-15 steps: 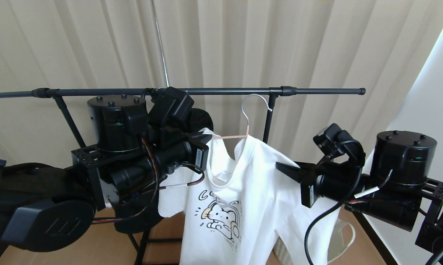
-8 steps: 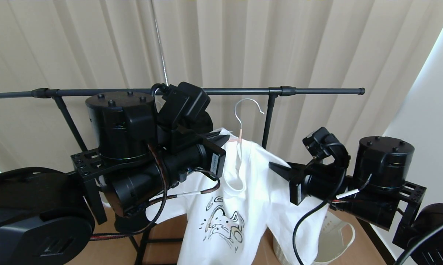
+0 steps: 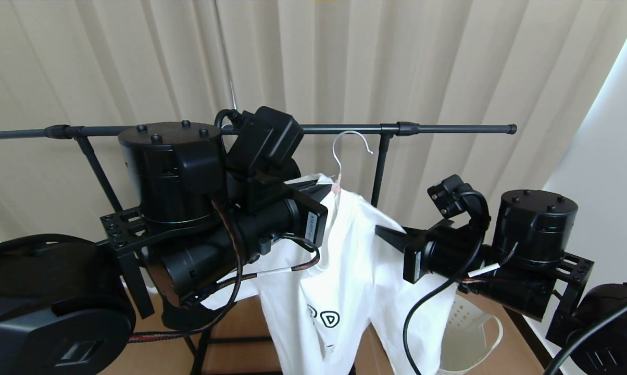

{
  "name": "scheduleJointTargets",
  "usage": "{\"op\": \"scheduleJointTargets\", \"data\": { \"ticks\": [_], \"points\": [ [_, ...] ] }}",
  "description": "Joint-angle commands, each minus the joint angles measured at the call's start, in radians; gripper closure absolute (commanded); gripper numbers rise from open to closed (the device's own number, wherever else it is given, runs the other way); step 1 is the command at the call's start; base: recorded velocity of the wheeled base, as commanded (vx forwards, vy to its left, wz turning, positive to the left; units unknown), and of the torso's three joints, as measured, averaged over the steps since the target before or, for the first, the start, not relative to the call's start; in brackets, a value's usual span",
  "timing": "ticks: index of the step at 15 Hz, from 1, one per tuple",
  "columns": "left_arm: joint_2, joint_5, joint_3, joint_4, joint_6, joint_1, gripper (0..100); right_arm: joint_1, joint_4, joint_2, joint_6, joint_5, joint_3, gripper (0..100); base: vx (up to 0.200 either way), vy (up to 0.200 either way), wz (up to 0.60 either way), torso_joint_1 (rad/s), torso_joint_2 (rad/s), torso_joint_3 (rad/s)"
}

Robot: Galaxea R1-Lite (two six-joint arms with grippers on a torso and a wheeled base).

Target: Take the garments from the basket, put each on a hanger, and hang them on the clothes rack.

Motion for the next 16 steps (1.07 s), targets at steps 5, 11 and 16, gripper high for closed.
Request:
{"op": "scheduleJointTargets", "data": {
  "ticks": [5, 11, 16],
  "points": [
    [0.015, 0.007, 0.002, -0.001, 0.0, 0.0, 100, -0.001, -0.056, -0.038, 0.025, 0.005, 0.004, 100, 0.0, 0.0, 0.0, 0.0, 0.0, 0.0],
    [0.016, 0.0, 0.007, -0.007, 0.0, -0.002, 100, -0.001, -0.134, -0.04, 0.025, 0.034, 0.038, 100, 0.0, 0.0, 0.0, 0.0, 0.0, 0.0],
    [0.015, -0.004, 0.033, -0.012, 0.005, -0.006, 0, -0.007, -0.157, -0.044, 0.025, 0.043, 0.048, 100, 0.0, 0.0, 0.0, 0.0, 0.0, 0.0]
  ]
}}
